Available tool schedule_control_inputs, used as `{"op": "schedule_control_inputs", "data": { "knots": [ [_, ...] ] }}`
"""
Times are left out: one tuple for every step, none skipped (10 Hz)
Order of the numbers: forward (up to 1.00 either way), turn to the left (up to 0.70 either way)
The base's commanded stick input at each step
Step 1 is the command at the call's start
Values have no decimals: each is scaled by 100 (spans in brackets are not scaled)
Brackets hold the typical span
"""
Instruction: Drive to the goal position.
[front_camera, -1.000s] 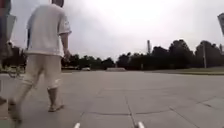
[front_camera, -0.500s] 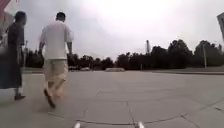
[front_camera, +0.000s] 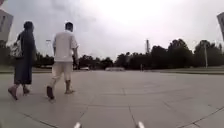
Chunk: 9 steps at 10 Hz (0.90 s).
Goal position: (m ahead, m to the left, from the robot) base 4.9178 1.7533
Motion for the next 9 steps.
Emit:
{"op": "schedule_control_inputs", "data": {
  "knots": [
    [50,0],
    [50,0],
    [50,0],
    [50,0],
    [50,0],
    [50,0],
    [50,0],
    [50,0],
    [50,0]
  ]
}}
